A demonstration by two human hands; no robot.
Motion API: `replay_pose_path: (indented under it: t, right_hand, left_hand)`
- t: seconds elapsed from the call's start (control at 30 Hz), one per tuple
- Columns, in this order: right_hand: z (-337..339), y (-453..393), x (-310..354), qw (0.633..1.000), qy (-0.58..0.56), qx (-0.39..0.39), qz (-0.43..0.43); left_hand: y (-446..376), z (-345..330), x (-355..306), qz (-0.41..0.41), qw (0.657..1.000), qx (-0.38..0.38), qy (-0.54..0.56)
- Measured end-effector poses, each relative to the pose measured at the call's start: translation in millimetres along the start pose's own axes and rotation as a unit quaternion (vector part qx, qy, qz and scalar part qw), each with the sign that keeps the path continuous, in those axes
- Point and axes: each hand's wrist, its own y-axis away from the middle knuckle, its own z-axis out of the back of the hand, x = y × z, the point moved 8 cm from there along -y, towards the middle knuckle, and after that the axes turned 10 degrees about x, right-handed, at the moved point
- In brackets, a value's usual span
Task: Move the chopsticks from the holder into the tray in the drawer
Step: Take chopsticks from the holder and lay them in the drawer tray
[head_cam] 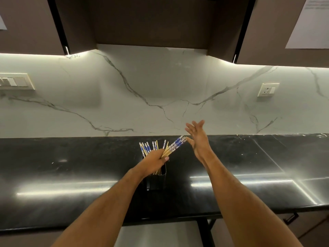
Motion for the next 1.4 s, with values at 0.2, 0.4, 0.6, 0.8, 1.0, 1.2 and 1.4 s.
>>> replay_pose_path:
  t: [0.2,0.4,0.6,0.8,1.0,1.2,1.4]
  right_hand:
    - [-28,20,-49,0.988,0.08,0.085,-0.104]
    - [-17,18,-53,0.988,0.104,0.037,-0.107]
    - [-20,19,-66,0.978,0.177,0.071,-0.09]
    - [-47,41,-57,0.763,0.579,0.287,0.019]
    - [-46,45,-73,0.659,0.709,0.252,0.015]
    - [-21,53,-84,0.64,0.729,0.242,0.009]
    - [-31,69,-98,0.623,0.736,0.265,0.018]
  left_hand:
    - [-4,-11,-14,0.021,0.972,0.094,-0.213]
    - [-3,-17,-19,0.027,0.954,0.106,-0.28]
    - [-7,-27,-17,0.029,0.946,0.107,-0.304]
    - [-9,-26,-8,0.043,0.936,0.101,-0.334]
    - [-11,-42,-19,0.039,0.925,0.074,-0.37]
    - [-2,-44,-3,0.061,0.917,0.098,-0.383]
    - [10,-63,3,0.064,0.914,0.099,-0.388]
